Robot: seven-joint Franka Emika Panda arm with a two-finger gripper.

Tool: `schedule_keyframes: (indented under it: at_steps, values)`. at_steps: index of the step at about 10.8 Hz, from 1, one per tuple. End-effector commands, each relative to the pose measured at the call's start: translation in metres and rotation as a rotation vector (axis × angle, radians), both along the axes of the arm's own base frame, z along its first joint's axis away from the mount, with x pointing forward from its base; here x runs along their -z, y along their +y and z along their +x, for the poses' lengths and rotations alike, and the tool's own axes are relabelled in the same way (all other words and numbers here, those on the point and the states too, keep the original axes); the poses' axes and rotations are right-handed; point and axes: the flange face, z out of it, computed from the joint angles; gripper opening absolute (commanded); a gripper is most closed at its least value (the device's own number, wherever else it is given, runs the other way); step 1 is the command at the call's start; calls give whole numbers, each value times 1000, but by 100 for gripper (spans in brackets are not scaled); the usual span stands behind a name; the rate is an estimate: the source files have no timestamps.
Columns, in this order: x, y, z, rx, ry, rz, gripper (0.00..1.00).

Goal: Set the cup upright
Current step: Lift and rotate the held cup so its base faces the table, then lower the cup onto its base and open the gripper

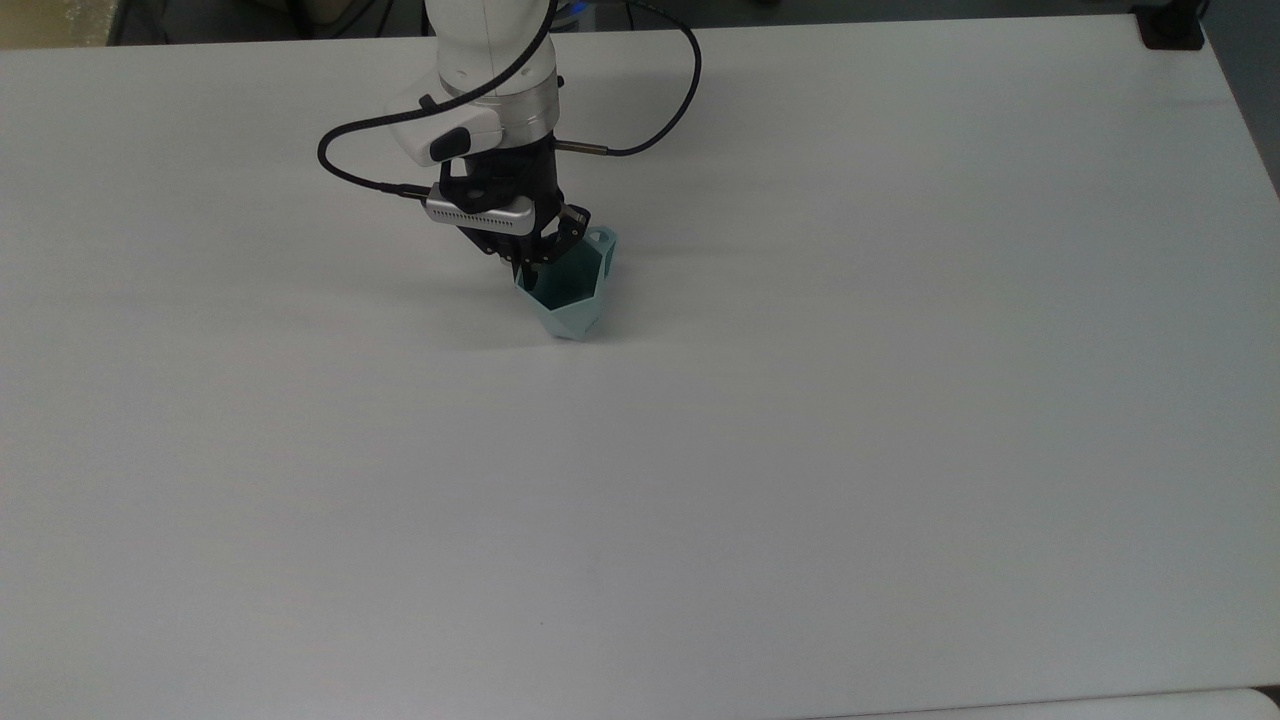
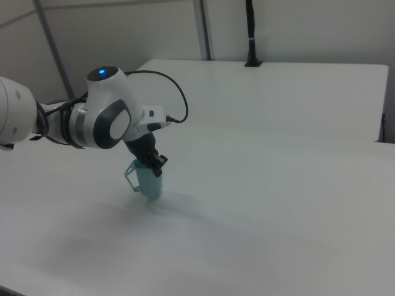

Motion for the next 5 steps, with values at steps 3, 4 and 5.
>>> schedule_keyframes:
  at_steps: [3, 4, 5]
  values:
    - [5, -1, -8, -19, -18, 19, 0]
    - [9, -1, -7, -19, -18, 17, 0]
    - [11, 0, -6, -19, -11, 14, 0]
